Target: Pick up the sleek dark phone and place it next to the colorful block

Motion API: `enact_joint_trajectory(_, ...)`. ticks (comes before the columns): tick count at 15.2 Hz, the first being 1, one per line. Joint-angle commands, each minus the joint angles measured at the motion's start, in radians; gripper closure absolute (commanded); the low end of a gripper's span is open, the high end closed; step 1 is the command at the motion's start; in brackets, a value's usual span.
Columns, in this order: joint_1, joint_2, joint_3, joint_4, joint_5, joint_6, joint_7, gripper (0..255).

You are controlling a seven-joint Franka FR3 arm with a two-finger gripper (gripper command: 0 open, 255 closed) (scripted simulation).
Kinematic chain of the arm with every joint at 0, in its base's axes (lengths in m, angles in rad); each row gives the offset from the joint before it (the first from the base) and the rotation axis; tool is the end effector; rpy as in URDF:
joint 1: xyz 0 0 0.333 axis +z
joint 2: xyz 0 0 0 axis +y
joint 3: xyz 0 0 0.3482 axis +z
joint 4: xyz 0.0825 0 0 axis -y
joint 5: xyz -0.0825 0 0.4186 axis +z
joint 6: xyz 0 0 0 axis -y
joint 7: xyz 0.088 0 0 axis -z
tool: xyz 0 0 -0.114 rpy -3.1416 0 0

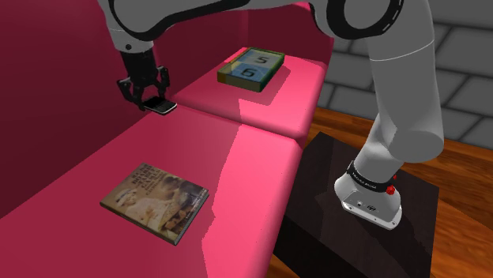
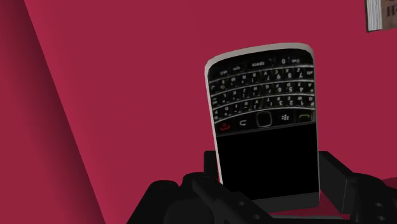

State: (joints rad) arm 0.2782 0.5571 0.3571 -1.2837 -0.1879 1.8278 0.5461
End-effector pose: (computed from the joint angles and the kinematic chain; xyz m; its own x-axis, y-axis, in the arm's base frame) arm 0.6583 0.3881 0.4559 0.9964 0.0832 0.0154 0.0834 -0.9964 -0.0132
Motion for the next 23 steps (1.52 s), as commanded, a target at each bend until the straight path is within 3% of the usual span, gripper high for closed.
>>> enact_joint_trajectory(1, 0.001, -0.004, 0.001, 0.016, 0.002, -0.02, -0.002, 255)
enact_joint_trajectory(11, -0.205, -0.291, -0.02, -0.401, 0.102, 0.125, -0.2, 255)
enact_joint_trajectory(23, -0.38, -0.502, -0.119, -0.667, 0.187, 0.192, -0.493, 255)
